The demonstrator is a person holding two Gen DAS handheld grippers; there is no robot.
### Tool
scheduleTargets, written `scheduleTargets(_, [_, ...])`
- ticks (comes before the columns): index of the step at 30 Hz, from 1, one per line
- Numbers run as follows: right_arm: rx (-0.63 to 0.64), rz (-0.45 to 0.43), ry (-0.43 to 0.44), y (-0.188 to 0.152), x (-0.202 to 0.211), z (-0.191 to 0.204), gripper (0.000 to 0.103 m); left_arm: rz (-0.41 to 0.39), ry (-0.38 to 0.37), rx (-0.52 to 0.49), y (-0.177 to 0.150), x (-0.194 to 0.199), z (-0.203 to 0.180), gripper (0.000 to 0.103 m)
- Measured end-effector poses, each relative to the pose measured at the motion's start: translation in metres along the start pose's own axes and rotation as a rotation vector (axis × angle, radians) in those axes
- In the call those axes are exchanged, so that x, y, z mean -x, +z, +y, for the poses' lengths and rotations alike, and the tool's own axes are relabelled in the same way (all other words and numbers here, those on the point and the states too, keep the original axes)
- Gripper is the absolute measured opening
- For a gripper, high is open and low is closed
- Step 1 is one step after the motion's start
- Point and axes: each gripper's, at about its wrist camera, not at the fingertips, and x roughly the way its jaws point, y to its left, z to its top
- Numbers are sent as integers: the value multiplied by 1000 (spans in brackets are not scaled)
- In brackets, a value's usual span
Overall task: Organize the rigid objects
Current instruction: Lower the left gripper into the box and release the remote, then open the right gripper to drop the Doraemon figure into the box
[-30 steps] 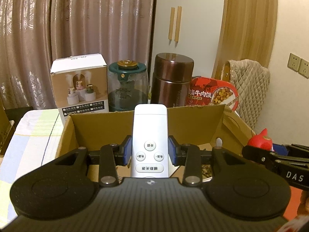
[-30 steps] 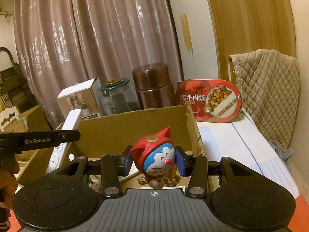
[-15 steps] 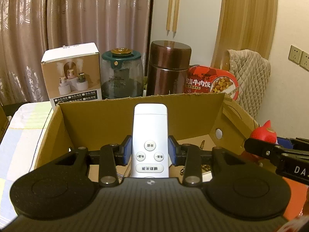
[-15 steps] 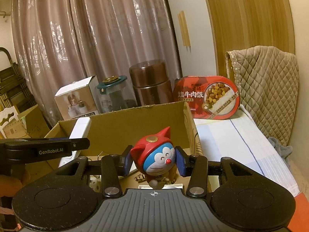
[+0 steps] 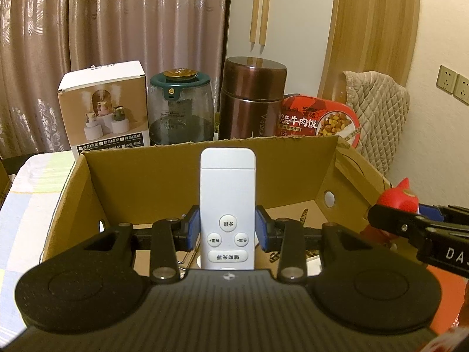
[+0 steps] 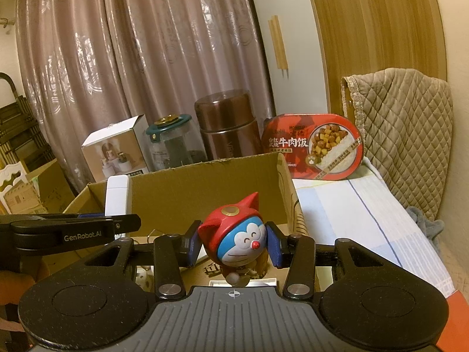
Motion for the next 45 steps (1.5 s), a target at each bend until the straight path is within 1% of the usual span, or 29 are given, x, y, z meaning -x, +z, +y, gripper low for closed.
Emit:
scheduleTargets(4, [-1, 0, 0, 0, 0, 0, 42, -13, 10, -15, 0, 4, -1, 33])
scheduleTargets(18, [-4, 0, 0, 0, -1, 1, 42, -5, -2, -18, -6, 15, -3, 33])
scheduleTargets(45, [-6, 14, -1, -2, -2, -1, 42, -3, -3, -23, -5, 17, -3, 33])
